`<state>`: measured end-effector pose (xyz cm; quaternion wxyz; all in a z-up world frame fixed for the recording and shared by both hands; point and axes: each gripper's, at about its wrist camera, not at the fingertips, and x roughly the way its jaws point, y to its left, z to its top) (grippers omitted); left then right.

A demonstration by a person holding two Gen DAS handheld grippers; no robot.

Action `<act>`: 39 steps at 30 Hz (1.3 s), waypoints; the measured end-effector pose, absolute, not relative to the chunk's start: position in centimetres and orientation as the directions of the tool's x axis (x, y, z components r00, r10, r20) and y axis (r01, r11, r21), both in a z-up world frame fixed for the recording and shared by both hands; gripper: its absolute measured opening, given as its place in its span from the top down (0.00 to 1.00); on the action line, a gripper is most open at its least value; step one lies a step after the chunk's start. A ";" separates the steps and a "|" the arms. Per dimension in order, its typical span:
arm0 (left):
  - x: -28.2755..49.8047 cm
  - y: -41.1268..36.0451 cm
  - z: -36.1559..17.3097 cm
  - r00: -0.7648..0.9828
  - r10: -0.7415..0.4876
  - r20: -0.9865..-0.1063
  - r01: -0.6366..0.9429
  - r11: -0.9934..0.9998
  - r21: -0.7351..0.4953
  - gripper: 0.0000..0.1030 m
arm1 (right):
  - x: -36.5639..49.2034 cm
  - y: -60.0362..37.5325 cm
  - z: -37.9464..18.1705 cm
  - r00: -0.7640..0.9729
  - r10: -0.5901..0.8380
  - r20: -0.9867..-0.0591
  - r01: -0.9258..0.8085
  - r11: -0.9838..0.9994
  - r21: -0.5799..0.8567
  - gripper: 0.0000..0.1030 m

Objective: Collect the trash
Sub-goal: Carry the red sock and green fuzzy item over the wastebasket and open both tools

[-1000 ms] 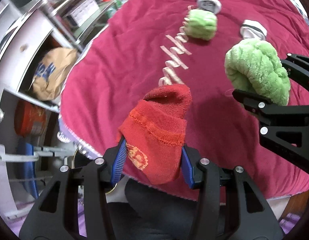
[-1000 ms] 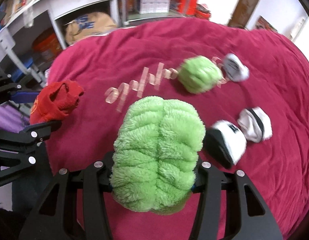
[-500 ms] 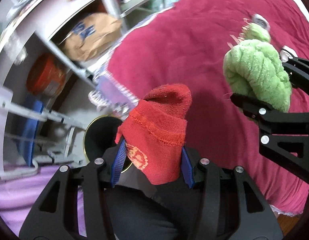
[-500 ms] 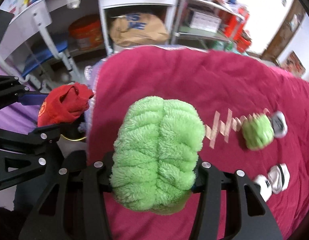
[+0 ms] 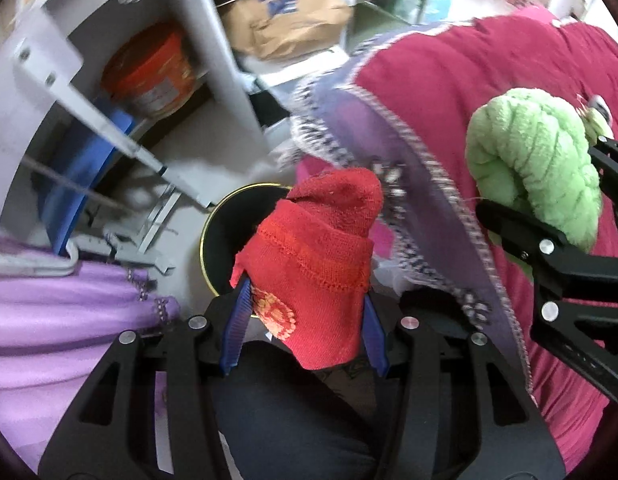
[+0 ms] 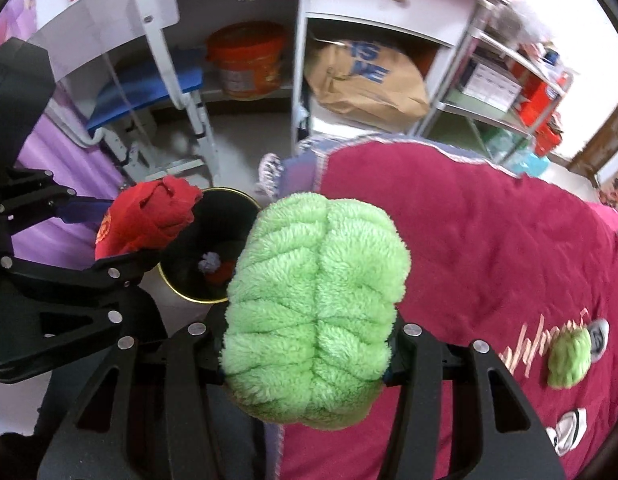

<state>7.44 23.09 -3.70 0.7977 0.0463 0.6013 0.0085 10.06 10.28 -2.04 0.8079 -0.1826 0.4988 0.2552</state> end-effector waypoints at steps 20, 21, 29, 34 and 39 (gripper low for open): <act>11.0 30.5 -10.9 0.167 0.046 -0.985 -0.124 0.992 0.025 0.23 | 13.0 18.0 -5.1 0.327 0.232 -0.916 -0.685 0.726 -0.061 0.54; 11.1 30.7 -11.1 0.163 0.045 -0.986 -0.129 0.991 0.024 0.20 | 13.1 18.2 -5.3 0.323 0.231 -0.918 -0.687 0.724 -0.060 0.54; 10.8 33.0 -10.8 0.160 0.102 -0.982 -0.171 0.982 0.075 0.17 | 14.3 21.2 -7.3 0.276 0.235 -0.932 -0.715 0.698 -0.036 0.53; 9.9 35.2 -10.5 0.153 0.144 -0.978 -0.219 0.970 0.109 0.17 | 14.5 23.4 -8.3 0.265 0.238 -0.934 -0.741 0.670 -0.039 0.43; 9.3 36.1 -10.2 0.142 0.178 -0.974 -0.247 0.959 0.140 0.17 | 14.5 24.6 -8.2 0.272 0.251 -0.929 -0.752 0.658 -0.042 0.34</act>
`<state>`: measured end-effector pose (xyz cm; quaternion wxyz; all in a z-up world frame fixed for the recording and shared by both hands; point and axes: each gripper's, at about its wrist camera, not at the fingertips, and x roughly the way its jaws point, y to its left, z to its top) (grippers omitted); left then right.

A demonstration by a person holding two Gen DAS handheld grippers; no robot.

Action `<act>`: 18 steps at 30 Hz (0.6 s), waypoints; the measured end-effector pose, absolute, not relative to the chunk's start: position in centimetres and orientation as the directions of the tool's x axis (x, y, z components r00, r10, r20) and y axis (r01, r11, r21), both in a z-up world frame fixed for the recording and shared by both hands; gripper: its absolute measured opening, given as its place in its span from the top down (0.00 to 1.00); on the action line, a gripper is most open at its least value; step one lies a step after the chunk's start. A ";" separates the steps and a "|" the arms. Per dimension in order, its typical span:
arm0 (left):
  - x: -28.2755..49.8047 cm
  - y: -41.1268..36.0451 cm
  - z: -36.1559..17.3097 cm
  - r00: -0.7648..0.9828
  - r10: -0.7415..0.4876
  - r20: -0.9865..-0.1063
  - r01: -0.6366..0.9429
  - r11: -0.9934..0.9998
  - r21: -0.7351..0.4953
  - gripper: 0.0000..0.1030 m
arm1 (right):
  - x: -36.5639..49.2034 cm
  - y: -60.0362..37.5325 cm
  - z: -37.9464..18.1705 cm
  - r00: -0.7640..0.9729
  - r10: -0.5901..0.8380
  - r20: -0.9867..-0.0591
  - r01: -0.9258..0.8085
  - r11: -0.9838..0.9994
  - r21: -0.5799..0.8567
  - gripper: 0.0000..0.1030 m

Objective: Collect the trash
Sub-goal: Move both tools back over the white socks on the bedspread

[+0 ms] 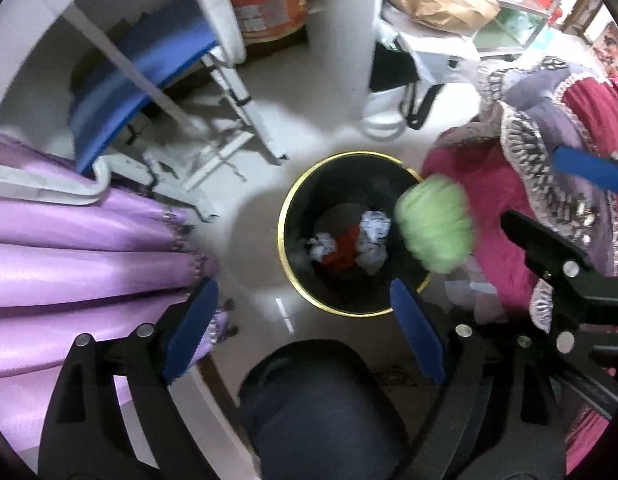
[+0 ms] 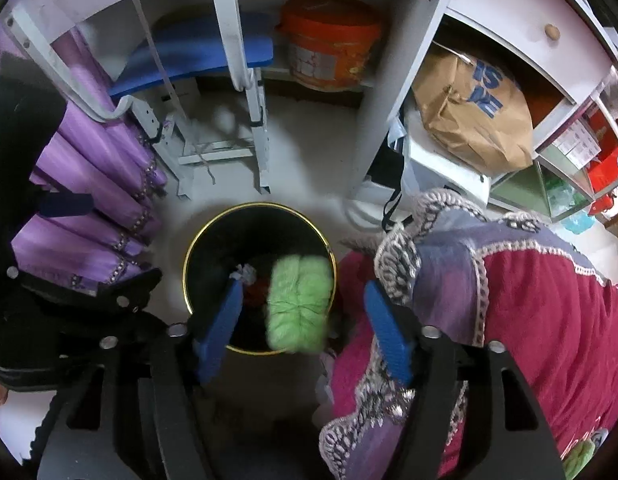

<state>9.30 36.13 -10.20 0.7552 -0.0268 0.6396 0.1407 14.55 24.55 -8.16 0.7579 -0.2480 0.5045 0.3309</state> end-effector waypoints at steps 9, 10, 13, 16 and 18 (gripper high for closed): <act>8.4 35.5 -8.5 0.171 0.170 -0.971 -0.238 0.963 0.127 0.17 | 14.1 23.4 -6.6 0.302 0.261 -0.917 -0.732 0.680 -0.047 0.34; 8.4 35.1 -8.0 0.180 0.167 -0.969 -0.226 0.966 0.124 0.17 | 14.0 22.9 -6.4 0.305 0.256 -0.917 -0.723 0.689 -0.048 0.34; 8.3 33.7 -7.3 0.196 0.166 -0.966 -0.200 0.972 0.126 0.17 | 13.7 21.5 -6.1 0.314 0.233 -0.921 -0.699 0.712 -0.058 0.34; 8.2 32.5 -6.6 0.206 0.159 -0.965 -0.175 0.977 0.123 0.17 | 13.5 20.0 -5.7 0.325 0.223 -0.919 -0.680 0.730 -0.063 0.33; 8.1 31.3 -6.0 0.216 0.148 -0.965 -0.150 0.982 0.117 0.17 | 13.2 18.6 -5.1 0.331 0.227 -0.916 -0.664 0.746 -0.055 0.32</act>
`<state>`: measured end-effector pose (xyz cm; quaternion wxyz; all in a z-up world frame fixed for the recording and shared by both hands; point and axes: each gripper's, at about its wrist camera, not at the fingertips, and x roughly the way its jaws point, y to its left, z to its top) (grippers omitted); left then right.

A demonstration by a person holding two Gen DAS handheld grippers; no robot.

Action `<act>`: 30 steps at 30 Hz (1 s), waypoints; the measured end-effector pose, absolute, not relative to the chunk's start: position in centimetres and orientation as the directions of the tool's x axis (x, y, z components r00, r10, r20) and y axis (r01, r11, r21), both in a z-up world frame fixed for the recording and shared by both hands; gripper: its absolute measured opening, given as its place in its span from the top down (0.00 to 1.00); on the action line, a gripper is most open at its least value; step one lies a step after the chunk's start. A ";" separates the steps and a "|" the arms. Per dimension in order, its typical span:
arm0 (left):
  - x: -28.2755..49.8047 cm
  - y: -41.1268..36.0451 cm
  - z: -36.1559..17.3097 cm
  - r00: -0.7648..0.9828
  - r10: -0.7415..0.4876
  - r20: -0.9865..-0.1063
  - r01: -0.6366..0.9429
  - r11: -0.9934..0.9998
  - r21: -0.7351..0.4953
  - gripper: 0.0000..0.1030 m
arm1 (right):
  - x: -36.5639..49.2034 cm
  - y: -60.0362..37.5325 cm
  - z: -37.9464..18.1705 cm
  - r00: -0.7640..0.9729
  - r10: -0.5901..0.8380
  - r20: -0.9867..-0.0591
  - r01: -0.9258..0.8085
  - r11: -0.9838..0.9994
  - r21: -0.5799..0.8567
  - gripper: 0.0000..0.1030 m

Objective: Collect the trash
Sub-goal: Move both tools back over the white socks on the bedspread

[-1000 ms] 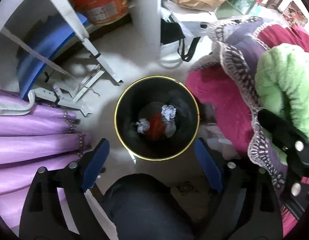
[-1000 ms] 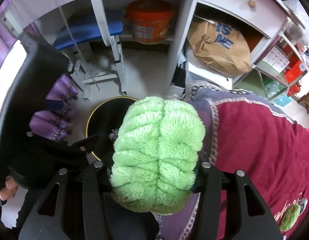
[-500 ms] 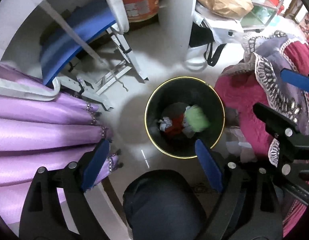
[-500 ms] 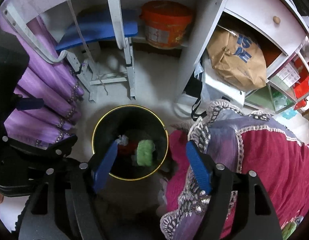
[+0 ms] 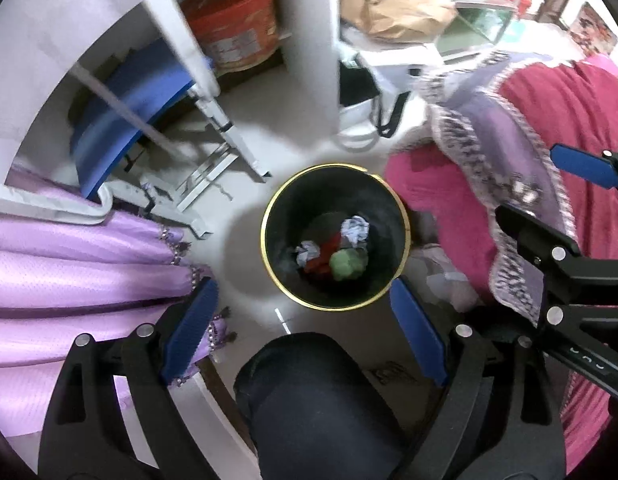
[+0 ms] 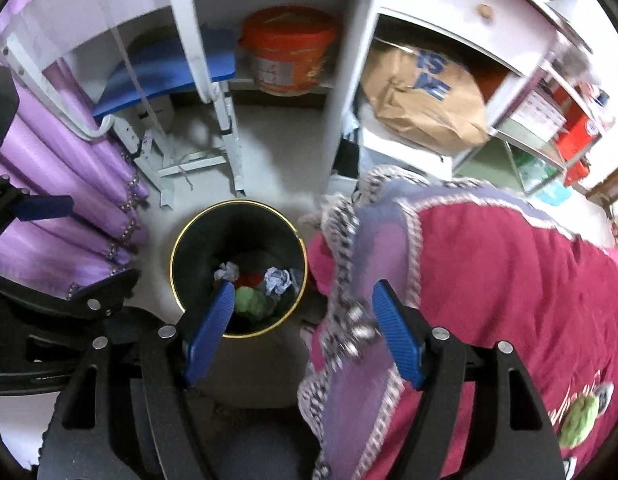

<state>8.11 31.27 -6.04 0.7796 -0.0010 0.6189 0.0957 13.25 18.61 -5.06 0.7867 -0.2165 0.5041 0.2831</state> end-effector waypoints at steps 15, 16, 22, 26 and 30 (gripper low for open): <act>8.0 20.0 -2.1 0.309 0.117 -0.944 0.098 0.983 0.154 0.14 | 11.5 6.2 -1.2 0.427 0.125 -0.895 -0.472 0.876 -0.103 0.30; 8.1 18.9 -1.9 0.316 0.112 -0.942 0.124 0.980 0.158 0.14 | 11.4 5.4 -1.1 0.430 0.117 -0.895 -0.456 0.884 -0.103 0.30; 8.1 13.6 -1.0 0.345 0.081 -0.935 0.252 0.952 0.175 0.14 | 10.4 0.1 -0.6 0.445 0.064 -0.893 -0.356 0.928 -0.111 0.30; 8.1 9.9 -0.4 0.358 0.055 -0.932 0.324 0.929 0.179 0.14 | 9.6 -3.6 -0.2 0.454 0.030 -0.891 -0.278 0.954 -0.109 0.30; 8.1 6.3 0.0 0.364 0.034 -0.931 0.393 0.901 0.186 0.14 | 8.9 -7.6 0.0 0.457 -0.007 -0.890 -0.193 0.975 -0.106 0.30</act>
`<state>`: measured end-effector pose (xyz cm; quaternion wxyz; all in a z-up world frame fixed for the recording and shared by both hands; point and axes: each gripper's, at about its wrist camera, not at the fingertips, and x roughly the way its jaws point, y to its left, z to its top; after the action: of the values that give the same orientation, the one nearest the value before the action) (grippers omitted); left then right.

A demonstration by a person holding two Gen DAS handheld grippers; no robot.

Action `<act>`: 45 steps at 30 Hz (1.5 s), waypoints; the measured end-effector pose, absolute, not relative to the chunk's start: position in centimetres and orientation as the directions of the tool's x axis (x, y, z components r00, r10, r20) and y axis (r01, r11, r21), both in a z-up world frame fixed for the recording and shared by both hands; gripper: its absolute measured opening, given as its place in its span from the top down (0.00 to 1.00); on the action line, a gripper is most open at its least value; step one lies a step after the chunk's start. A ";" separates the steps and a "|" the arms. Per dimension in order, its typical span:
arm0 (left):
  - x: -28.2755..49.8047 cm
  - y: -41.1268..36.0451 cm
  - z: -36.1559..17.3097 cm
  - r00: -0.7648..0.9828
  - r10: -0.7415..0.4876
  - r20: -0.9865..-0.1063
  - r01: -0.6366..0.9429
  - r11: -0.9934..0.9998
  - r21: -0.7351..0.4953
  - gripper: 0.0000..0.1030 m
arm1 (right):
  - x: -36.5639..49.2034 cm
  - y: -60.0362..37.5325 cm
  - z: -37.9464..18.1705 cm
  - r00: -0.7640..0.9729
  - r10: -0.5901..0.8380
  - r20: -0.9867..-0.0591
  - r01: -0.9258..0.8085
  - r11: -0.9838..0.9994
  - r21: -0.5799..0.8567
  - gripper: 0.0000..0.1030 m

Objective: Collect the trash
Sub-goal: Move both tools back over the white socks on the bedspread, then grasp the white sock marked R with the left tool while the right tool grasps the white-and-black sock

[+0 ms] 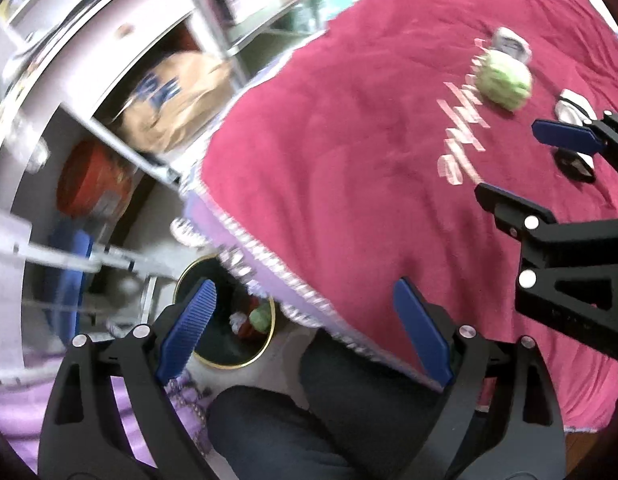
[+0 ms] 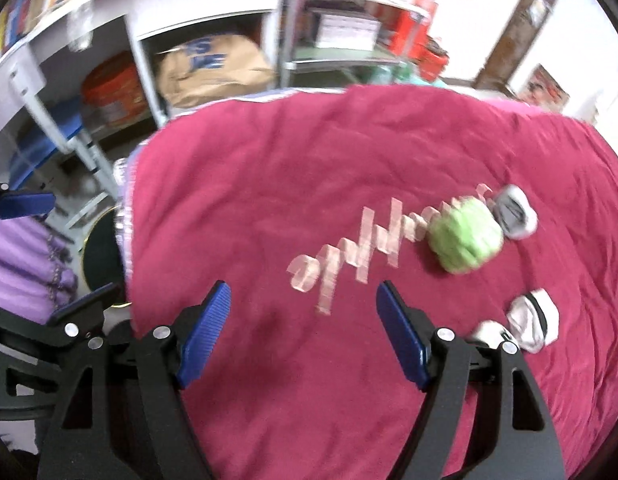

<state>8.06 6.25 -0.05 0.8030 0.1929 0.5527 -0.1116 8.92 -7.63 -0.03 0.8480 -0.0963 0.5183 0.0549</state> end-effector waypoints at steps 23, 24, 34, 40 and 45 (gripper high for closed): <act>3.8 -12.7 0.0 0.345 -0.049 -0.937 0.667 0.715 0.208 0.14 | 4.7 -26.0 0.2 0.463 -0.146 -0.874 0.077 0.989 -0.124 0.29; 3.8 -13.4 0.0 0.344 -0.051 -0.938 0.672 0.711 0.208 0.14 | 4.6 -26.6 0.2 0.465 -0.151 -0.872 0.083 0.988 -0.127 0.28; 3.4 -19.2 -0.3 0.319 -0.086 -0.944 0.701 0.692 0.174 0.14 | 4.1 -32.9 0.0 0.471 -0.178 -0.864 0.109 0.984 -0.143 0.28; 4.3 -21.8 -1.6 0.279 -0.085 -0.957 0.701 0.699 0.143 0.14 | 4.8 -35.4 -0.5 0.470 -0.188 -0.863 0.110 0.982 -0.154 0.25; 5.0 -23.3 -2.1 0.260 -0.095 -0.961 0.698 0.707 0.119 0.14 | 5.8 -37.0 -0.7 0.472 -0.188 -0.861 0.095 0.982 -0.162 0.23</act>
<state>5.04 -23.28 -2.06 0.7444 0.2753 0.5470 -0.2662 5.76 -37.02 -0.75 0.8567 -0.0459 0.5071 -0.0825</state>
